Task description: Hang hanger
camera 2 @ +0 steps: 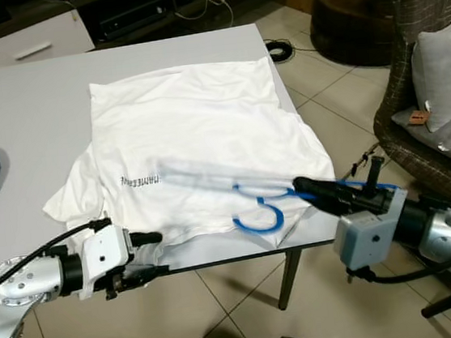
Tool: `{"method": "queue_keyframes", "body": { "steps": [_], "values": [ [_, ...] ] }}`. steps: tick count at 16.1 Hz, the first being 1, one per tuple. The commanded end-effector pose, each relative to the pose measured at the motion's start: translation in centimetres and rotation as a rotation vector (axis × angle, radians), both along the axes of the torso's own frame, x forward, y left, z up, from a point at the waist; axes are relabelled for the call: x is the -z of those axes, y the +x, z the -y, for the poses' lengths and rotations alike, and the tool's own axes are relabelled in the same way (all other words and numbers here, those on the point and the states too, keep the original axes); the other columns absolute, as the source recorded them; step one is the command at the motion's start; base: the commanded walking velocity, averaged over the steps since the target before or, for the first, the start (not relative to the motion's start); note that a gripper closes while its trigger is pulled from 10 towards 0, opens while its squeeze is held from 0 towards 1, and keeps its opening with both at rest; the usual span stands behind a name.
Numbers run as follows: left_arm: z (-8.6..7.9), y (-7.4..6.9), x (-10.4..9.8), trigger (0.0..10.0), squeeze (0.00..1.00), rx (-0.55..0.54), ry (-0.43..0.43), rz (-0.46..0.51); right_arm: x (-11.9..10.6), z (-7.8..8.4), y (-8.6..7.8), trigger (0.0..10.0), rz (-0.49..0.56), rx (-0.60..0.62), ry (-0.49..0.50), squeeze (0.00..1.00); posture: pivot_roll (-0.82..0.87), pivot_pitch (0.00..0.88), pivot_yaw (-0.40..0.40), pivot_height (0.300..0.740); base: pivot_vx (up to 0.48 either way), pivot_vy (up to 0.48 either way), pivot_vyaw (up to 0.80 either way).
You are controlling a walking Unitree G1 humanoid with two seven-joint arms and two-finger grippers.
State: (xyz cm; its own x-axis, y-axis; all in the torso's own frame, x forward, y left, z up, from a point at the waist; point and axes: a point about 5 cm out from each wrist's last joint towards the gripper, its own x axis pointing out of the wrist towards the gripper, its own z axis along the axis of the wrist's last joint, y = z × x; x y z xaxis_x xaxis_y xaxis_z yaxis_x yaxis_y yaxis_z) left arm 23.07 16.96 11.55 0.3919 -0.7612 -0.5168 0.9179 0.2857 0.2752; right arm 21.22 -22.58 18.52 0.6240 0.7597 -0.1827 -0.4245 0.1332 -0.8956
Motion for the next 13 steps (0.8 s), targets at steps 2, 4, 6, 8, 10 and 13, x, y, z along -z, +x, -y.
{"method": "queue_keyframes", "body": {
  "steps": [2, 4, 6, 8, 10, 13],
  "values": [
    [0.0, 0.0, 0.2, 10.0, 0.0, 0.001, 0.021, 0.001, -0.7, -0.1, -0.3, 10.0, 0.016, -0.042, -0.021, 0.0, -0.12, 0.093, 0.073, 0.74, 0.0, 0.0, 0.0],
    [-0.1, -0.2, 0.3, 10.0, 0.0, -0.001, 0.018, -0.009, -0.8, -0.2, -0.3, 10.0, 0.015, -0.045, -0.022, 0.0, -0.11, 0.095, 0.069, 0.74, 0.0, 0.0, 0.0],
    [-0.1, -0.3, 0.5, 7.5, 0.0, -0.007, 0.011, -0.006, -0.7, -0.3, -0.4, 10.0, 0.006, -0.047, -0.022, 0.0, -0.11, 0.097, 0.064, 0.74, 0.0, 0.0, 0.0],
    [0.0, -0.3, 0.5, 3.6, 0.0, -0.012, -0.006, -0.006, -0.3, -0.4, -0.5, 10.0, -0.004, -0.049, -0.021, 0.0, -0.11, 0.097, 0.064, 0.74, 0.0, 0.0, 0.0],
    [0.1, -0.4, 0.5, 0.0, 0.0, -0.015, -0.023, -0.012, 0.0, -0.8, -0.6, 10.0, -0.014, -0.053, -0.004, 0.0, -0.11, 0.099, 0.061, 0.74, 0.0, 0.0, 0.0],
    [0.0, 0.0, 0.8, 10.0, 0.0, -0.047, -0.01, 0.007, 0.6, -1.1, -0.8, 10.0, -0.034, -0.049, 0.012, 0.0, -0.1, 0.099, 0.063, 0.74, 0.0, 0.0, 0.0]
  ]
}}
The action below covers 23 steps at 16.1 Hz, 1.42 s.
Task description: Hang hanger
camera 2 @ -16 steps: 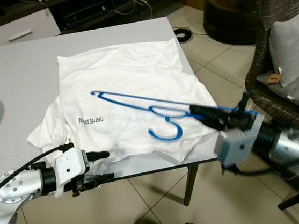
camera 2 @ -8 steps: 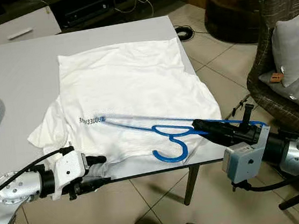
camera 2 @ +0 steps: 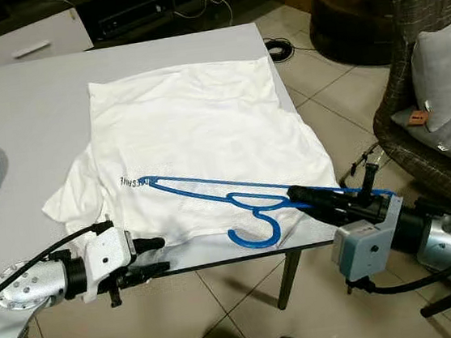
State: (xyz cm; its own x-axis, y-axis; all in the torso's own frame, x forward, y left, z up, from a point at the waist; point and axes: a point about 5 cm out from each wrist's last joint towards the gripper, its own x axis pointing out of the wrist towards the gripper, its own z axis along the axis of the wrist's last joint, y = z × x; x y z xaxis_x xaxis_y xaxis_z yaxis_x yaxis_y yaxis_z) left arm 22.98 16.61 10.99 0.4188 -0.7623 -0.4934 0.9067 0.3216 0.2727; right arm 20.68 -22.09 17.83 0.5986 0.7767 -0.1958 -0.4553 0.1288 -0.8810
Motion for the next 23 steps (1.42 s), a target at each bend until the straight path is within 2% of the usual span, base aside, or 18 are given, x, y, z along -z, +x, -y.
{"method": "queue_keyframes", "body": {
  "steps": [1, 9, 10, 11, 14, 15, 16, 17, 18, 23],
  "values": [
    [-0.4, 0.2, 0.2, 10.0, 0.0, -0.024, 0.02, 0.01, 0.1, -0.5, -0.3, 10.0, -0.01, -0.021, 0.006, 0.0, -0.1, 0.099, 0.063, 0.74, 0.0, 0.0, 0.0],
    [-0.9, 1.1, 0.8, 10.0, 0.0, -0.089, 0.079, 0.084, 0.9, -0.9, -0.5, 10.0, -0.032, -0.015, 0.023, 0.0, -0.1, 0.1, 0.059, 0.74, 0.0, 0.0, 0.0],
    [-0.9, 1.1, 0.8, 7.1, 0.0, -0.086, 0.074, 0.083, 1.0, -0.7, -0.5, 10.0, -0.04, -0.012, 0.013, 0.0, -0.1, 0.1, 0.059, 0.74, 0.0, 0.0, 0.0],
    [-0.8, 1.1, 0.9, 0.0, 0.0, -0.084, 0.066, 0.084, 1.0, -0.5, -0.6, 10.0, -0.048, -0.008, 0.004, 0.0, -0.1, 0.101, 0.061, 0.74, 0.0, 0.0, 0.0],
    [-0.7, 1.2, 0.8, 0.0, 0.0, -0.082, 0.048, 0.089, 0.4, -0.6, -1.0, 10.0, -0.107, -0.021, 0.019, 0.0, -0.11, 0.103, 0.066, 0.74, 0.0, 0.0, 0.0],
    [-0.6, 1.4, 0.7, 0.0, 0.0, -0.085, 0.045, 0.097, -0.1, -0.9, -1.6, 10.0, -0.178, -0.054, 0.02, 0.0, -0.11, 0.103, 0.068, 0.74, 0.0, 0.0, 0.0],
    [-0.6, 1.5, 0.6, 0.0, 0.0, -0.086, 0.045, 0.1, 0.0, -0.7, -1.8, 10.0, -0.195, -0.066, -0.013, 0.0, -0.11, 0.103, 0.071, 0.74, 0.0, 0.0, 0.0],
    [-0.6, 1.6, 0.6, 4.7, 0.0, -0.088, 0.046, 0.104, 0.1, -0.4, -2.0, 10.0, -0.205, -0.069, -0.038, 0.0, -0.12, 0.103, 0.071, 0.74, 0.0, 0.0, 0.0],
    [-0.6, 1.7, 0.7, 10.0, 0.0, -0.086, 0.055, 0.109, 0.3, -0.3, -2.2, 10.0, -0.217, -0.078, -0.058, 0.0, -0.12, 0.103, 0.073, 0.74, 0.0, 0.0, 0.0],
    [-0.5, 1.7, 0.8, 10.0, 0.0, -0.078, 0.069, 0.115, 0.3, -0.9, -2.1, 10.0, -0.231, -0.088, -0.069, 0.0, -0.11, 0.101, 0.07, 0.74, 0.0, 0.0, 0.0]
  ]
}}
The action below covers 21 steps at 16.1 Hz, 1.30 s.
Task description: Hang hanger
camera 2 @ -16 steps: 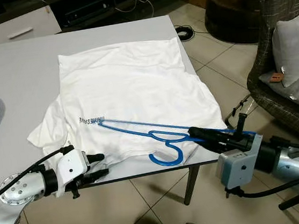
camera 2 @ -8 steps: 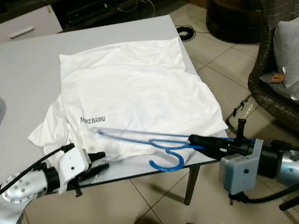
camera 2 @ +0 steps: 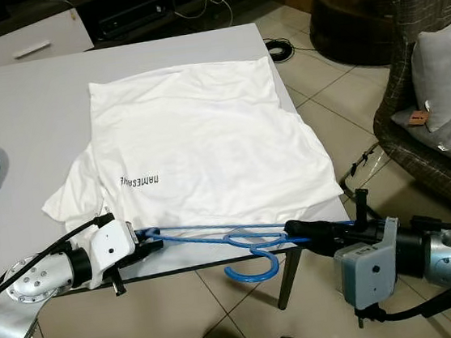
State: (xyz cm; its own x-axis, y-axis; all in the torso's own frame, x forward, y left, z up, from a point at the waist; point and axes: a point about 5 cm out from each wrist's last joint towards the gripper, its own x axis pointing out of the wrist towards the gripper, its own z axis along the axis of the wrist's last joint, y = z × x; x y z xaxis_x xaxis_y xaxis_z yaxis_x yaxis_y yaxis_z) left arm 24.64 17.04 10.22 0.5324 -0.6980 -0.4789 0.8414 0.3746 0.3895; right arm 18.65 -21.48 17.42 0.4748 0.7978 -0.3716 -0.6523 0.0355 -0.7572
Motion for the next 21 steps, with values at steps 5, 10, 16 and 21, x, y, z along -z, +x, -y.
{"method": "queue_keyframes", "body": {
  "steps": [5, 10, 16, 21],
  "values": [
    [-0.5, 0.2, -0.1, 10.0, 0.0, -0.008, 0.025, 0.016, 0.5, 0.5, -0.3, 10.0, -0.01, -0.013, -0.059, 0.0, -0.11, 0.096, 0.07, 0.74, 0.0, 0.0, 0.0],
    [-0.8, 0.2, 0.1, 10.0, 0.0, -0.009, 0.04, 0.017, -0.1, 1.5, -0.6, 10.0, -0.016, -0.009, -0.086, 0.0, -0.12, 0.095, 0.065, 0.74, 0.0, 0.0, 0.0],
    [-0.5, 0.4, 0.0, 10.0, 0.0, 0.003, 0.035, 0.026, 0.5, 1.9, -0.3, 10.0, 0.0, 0.002, -0.132, 0.0, -0.12, 0.087, 0.065, 0.74, 0.0, 0.0, 0.0],
    [-0.6, 0.3, 0.2, 10.0, 0.0, 0.009, 0.044, 0.026, 0.0, 3.0, -0.2, 10.0, 0.004, 0.045, -0.135, 0.0, -0.13, 0.088, 0.072, 0.74, 0.0, 0.0, 0.0]
  ]
}}
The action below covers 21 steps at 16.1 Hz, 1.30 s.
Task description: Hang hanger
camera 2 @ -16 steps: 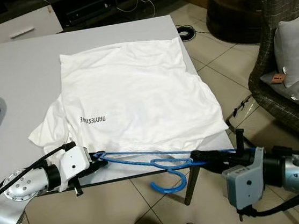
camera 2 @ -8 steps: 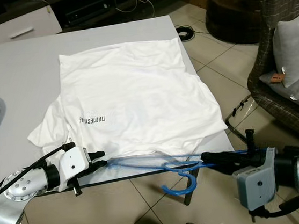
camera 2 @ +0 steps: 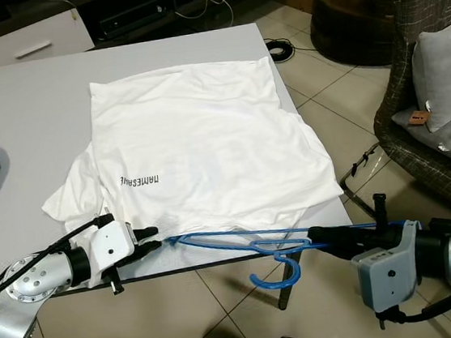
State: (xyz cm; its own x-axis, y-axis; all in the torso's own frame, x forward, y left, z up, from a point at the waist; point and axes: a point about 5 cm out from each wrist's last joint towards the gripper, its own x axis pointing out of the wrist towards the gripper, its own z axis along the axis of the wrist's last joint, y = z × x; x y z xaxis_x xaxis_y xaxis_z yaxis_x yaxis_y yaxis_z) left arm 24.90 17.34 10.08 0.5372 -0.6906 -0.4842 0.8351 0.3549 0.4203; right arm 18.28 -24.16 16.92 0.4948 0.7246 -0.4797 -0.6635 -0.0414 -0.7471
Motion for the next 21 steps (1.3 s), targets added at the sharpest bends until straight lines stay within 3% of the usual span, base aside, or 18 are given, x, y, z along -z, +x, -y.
{"method": "queue_keyframes", "body": {
  "steps": [1, 13, 21],
  "values": [
    [-0.3, 0.1, 0.0, 10.0, 0.0, -0.001, 0.016, 0.001, -0.8, 0.6, 0.0, 10.0, 0.021, 0.016, -0.001, 0.0, -0.14, 0.089, 0.072, 0.74, 0.0, 0.0, 0.0],
    [0.6, 0.5, 0.5, 10.0, 0.0, 0.059, 0.034, -0.005, -4.0, 2.0, -0.7, 10.0, 0.07, 0.062, 0.001, 0.0, -0.2, 0.105, 0.095, 0.74, 0.0, 0.0, 0.0],
    [0.8, 0.7, 0.4, 10.0, 0.0, 0.062, 0.025, 0.003, -1.9, 1.5, -1.2, 10.0, 0.04, 0.038, -0.054, 0.0, -0.19, 0.102, 0.091, 0.74, 0.0, 0.0, 0.0]
  ]
}}
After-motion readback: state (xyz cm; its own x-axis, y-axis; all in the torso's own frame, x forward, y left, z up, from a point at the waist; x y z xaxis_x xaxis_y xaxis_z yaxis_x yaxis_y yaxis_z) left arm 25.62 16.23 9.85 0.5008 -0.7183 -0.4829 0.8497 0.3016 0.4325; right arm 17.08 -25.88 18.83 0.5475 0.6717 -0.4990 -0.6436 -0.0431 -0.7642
